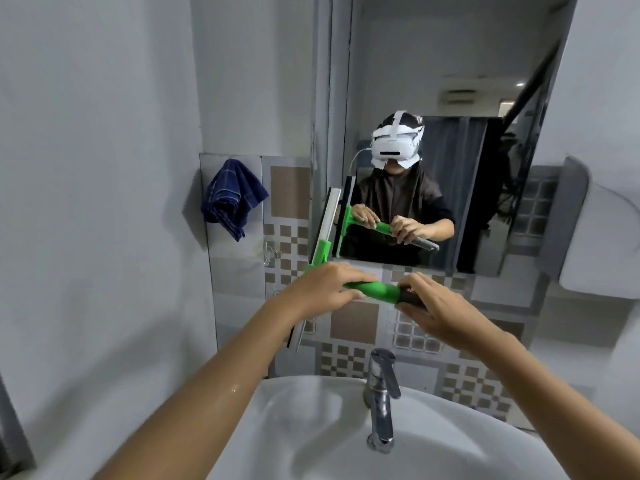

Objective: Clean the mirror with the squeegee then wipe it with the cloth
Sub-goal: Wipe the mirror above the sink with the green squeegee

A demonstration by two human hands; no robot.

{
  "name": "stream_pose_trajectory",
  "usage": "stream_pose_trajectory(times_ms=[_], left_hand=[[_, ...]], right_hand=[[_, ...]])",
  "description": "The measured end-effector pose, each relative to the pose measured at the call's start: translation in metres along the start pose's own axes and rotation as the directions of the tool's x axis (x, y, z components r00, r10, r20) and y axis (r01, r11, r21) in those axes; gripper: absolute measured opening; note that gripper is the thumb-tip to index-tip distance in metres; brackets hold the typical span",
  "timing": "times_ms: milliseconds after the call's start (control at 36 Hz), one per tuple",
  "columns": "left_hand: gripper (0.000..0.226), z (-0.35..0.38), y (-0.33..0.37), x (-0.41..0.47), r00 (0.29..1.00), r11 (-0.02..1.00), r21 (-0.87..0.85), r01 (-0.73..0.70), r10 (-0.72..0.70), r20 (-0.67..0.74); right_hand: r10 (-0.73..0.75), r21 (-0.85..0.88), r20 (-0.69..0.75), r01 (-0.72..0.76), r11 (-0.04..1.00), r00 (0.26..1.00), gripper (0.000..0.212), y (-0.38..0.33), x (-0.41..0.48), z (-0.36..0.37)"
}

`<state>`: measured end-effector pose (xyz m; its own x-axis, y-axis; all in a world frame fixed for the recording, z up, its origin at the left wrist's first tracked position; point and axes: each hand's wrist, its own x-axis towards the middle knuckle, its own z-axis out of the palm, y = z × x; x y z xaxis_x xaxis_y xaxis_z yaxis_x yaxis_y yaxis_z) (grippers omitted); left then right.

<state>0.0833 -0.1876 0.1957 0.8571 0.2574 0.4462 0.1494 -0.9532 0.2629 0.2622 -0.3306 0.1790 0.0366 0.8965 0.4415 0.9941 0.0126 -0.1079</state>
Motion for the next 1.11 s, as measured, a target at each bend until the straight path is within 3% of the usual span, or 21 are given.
stream_pose_trajectory(times_ms=[194, 361, 444, 556, 667, 1111], left_hand=[[0.042, -0.043, -0.015, 0.056, 0.973, 0.979, 0.099, -0.178, 0.190, -0.134], [0.045, -0.089, -0.038, 0.106, 0.907, 0.960, 0.194, -0.199, 0.256, -0.335], [0.053, -0.108, -0.054, 0.128, 0.852, 0.972, 0.196, -0.131, 0.212, -0.478], [0.059, -0.113, -0.082, 0.147, 0.741, 0.999, 0.008, -0.045, 0.039, -0.670], [0.066, -0.089, -0.103, 0.161, 0.731, 0.996, -0.088, 0.006, -0.065, -0.679], [0.073, -0.067, -0.117, 0.173, 0.711, 0.977, 0.188, 0.097, 0.064, -0.700]], right_hand=[[-0.066, -0.243, -0.179, 0.021, 0.970, 0.982, 0.030, 0.013, 0.046, -0.059], [-0.098, -0.330, -0.305, -0.008, 0.944, 0.947, 0.032, 0.023, 0.090, -0.121], [-0.117, -0.359, -0.348, -0.017, 0.933, 0.930, 0.031, 0.030, 0.112, -0.157], [-0.163, -0.399, -0.387, -0.006, 0.917, 0.907, 0.034, 0.036, 0.144, -0.205], [-0.193, -0.396, -0.429, 0.008, 0.918, 0.883, 0.033, 0.039, 0.174, -0.243], [-0.282, -0.384, -0.493, 0.084, 0.919, 0.823, 0.024, 0.029, 0.285, -0.268]])
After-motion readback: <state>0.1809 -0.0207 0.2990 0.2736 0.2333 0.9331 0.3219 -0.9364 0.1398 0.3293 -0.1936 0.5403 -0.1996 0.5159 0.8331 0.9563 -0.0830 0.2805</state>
